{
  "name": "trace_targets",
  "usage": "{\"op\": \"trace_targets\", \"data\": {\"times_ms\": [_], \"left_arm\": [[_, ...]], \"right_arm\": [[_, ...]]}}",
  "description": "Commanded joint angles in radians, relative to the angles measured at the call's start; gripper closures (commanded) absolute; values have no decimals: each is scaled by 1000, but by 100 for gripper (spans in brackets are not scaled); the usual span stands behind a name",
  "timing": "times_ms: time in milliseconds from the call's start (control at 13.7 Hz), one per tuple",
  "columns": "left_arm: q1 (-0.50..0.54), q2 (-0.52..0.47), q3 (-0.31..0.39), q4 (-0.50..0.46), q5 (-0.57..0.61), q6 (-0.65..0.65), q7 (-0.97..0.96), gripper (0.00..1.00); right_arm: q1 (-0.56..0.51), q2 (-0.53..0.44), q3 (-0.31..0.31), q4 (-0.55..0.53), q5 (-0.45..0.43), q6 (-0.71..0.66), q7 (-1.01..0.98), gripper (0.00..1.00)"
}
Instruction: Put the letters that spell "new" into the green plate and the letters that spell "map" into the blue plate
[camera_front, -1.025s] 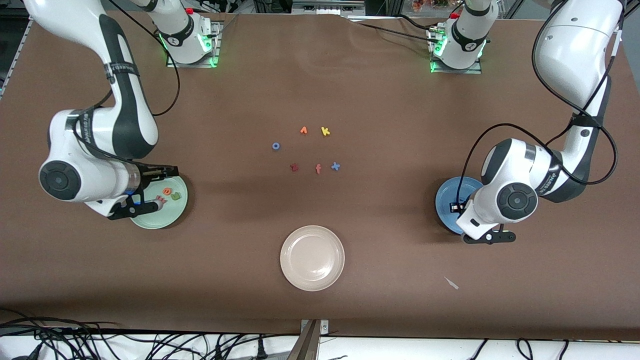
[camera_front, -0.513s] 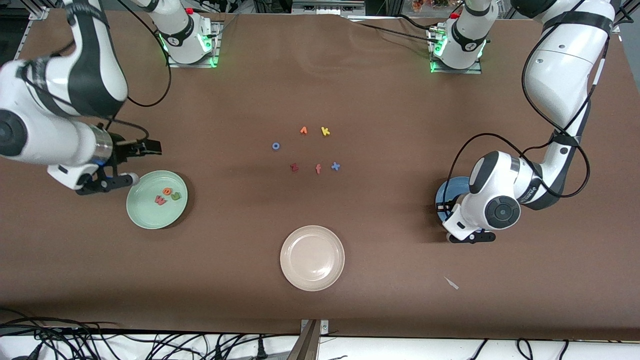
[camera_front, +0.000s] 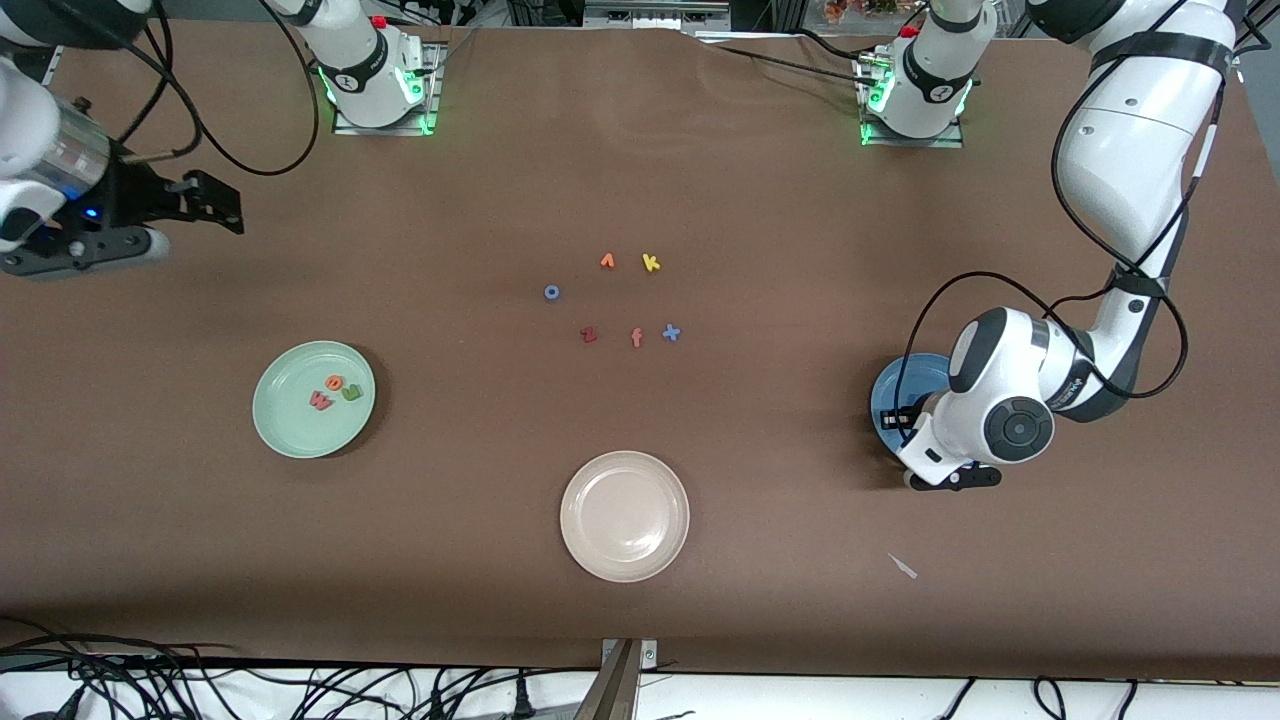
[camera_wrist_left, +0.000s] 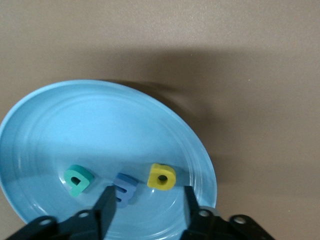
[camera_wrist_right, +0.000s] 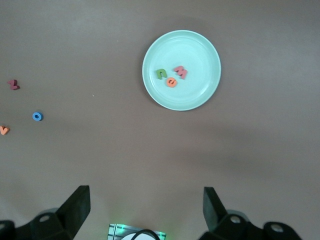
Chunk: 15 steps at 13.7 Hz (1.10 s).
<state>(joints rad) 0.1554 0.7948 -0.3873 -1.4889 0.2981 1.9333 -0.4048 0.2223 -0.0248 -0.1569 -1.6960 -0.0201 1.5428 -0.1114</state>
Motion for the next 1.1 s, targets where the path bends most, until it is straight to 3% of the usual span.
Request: {"op": "trace_targets", "data": {"times_ms": [0,293,586,732,879,1025], "left_arm": [[-5,-43,-10,7,-23,-14,15,0],[12,-228,-80,16,-25,-138,20,0],[18,-429,-88,24,-89,-244,24,0],[45,-470,-90,85,-128,-328,52,0],[59,-464,-79,176,-170,-414,127,0],[5,-552,8,119,-226,-419,200,0]], "right_arm": [[-8,-32,-9,1,-18,-23,45,0],[-9,-23,-23,21,-24,-9,56,0],[-9,-18,-26,29,-8,-10,67,0],[-6,-18,-26,29,-8,-9,84,0],[-1,-17,-26,29,-8,-7,94,0],[3,2,-23,41,-11,-6,94,0]]}}
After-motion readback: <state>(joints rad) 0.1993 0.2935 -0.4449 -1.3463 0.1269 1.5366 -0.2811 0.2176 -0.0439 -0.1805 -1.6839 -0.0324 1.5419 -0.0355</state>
